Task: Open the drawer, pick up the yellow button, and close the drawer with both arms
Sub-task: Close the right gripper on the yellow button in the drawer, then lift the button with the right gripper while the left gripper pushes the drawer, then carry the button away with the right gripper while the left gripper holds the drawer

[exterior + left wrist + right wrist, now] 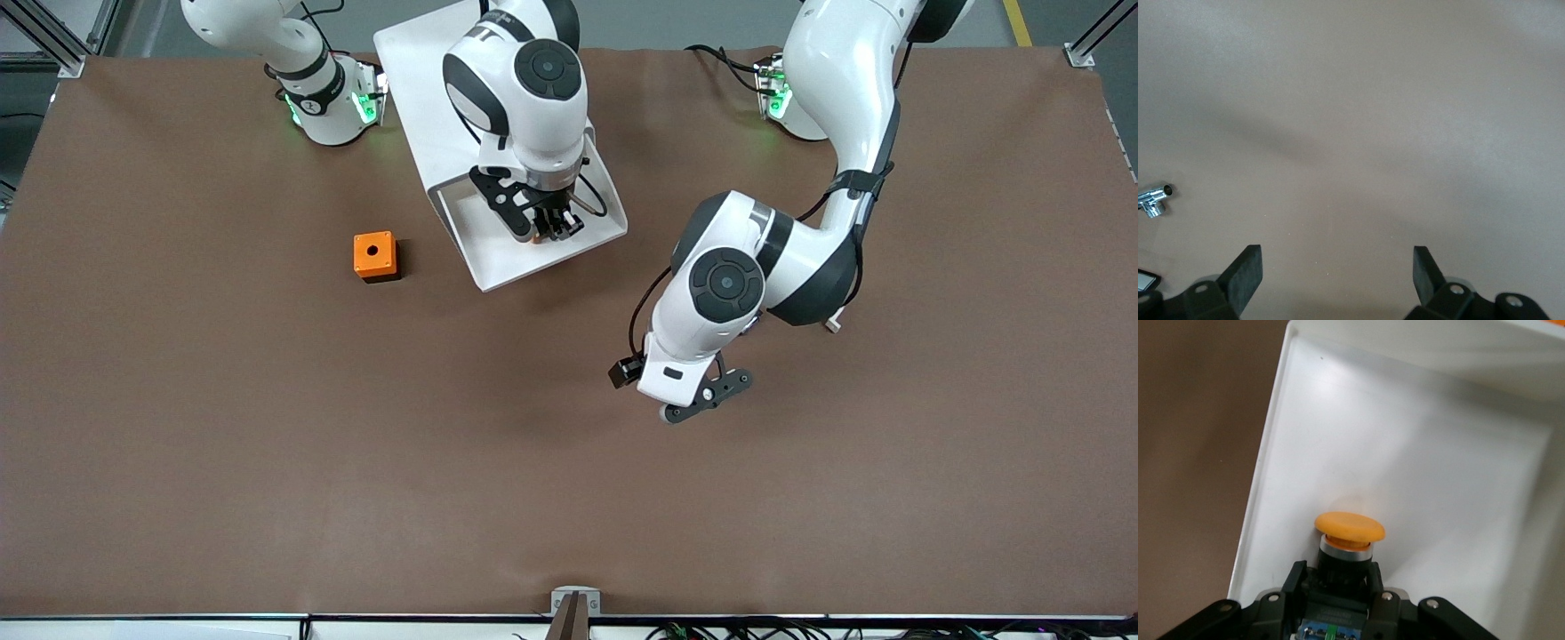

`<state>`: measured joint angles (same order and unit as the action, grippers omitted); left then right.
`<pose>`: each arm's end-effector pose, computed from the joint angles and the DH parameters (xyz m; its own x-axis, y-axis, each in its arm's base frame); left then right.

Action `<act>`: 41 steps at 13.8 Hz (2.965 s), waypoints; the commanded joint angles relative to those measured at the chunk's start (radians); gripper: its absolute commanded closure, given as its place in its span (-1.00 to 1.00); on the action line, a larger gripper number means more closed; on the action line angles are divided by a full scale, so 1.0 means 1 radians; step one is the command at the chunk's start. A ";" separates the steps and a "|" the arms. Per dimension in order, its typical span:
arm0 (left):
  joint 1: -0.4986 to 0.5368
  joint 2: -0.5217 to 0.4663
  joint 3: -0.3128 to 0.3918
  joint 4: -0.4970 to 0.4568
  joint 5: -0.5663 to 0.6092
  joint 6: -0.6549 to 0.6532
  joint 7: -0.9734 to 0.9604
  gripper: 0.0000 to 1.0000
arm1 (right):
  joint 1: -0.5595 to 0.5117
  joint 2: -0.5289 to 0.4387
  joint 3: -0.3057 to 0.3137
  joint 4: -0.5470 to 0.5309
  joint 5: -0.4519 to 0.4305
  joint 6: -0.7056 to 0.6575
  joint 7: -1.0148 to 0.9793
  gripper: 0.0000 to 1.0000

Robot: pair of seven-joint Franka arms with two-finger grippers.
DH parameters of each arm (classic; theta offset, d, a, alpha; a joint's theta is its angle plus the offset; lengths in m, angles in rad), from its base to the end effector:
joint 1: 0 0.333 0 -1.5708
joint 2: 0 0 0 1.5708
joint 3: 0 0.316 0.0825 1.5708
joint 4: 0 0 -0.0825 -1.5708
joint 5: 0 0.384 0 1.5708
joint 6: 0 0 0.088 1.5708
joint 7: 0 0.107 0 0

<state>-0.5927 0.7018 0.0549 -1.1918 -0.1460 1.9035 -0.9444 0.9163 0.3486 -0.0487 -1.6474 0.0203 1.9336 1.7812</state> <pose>0.6300 -0.4009 0.3722 0.9029 0.4226 -0.0780 0.4277 -0.9014 0.0676 0.4172 0.4991 0.4065 0.6069 -0.7947 0.0111 -0.7937 -0.6052 0.0609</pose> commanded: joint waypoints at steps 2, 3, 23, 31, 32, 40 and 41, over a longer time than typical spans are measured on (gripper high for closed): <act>-0.006 -0.013 -0.003 -0.020 0.026 0.014 -0.008 -0.99 | -0.033 0.009 -0.005 0.057 0.045 -0.018 -0.069 0.99; -0.006 -0.013 -0.003 -0.022 0.026 0.014 -0.008 -0.99 | -0.049 0.007 -0.006 0.061 0.059 -0.039 -0.107 0.99; -0.285 -0.025 -0.004 -0.037 0.008 -0.038 -0.257 -0.99 | -0.767 -0.079 -0.017 -0.003 -0.032 -0.236 -1.440 1.00; -0.332 -0.019 -0.018 -0.040 -0.130 -0.118 -0.283 -0.99 | -0.991 -0.057 -0.017 -0.146 -0.100 0.060 -1.798 1.00; -0.334 -0.019 -0.018 -0.040 -0.153 -0.118 -0.283 -0.99 | -1.011 -0.037 -0.017 -0.144 -0.100 0.102 -1.835 1.00; -0.338 -0.015 -0.032 -0.077 -0.351 -0.119 -0.281 -0.99 | -1.151 0.147 -0.010 -0.143 -0.053 0.369 -2.059 1.00; -0.338 -0.015 -0.033 -0.086 -0.374 -0.119 -0.283 -0.99 | -1.151 0.157 -0.010 -0.143 -0.031 0.392 -2.079 1.00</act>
<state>-0.9266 0.6986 0.0339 -1.2568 -0.4680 1.7899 -1.2151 -0.2028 0.4807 -0.0830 -1.8015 -0.0475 2.2949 -0.2432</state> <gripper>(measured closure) 0.004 0.599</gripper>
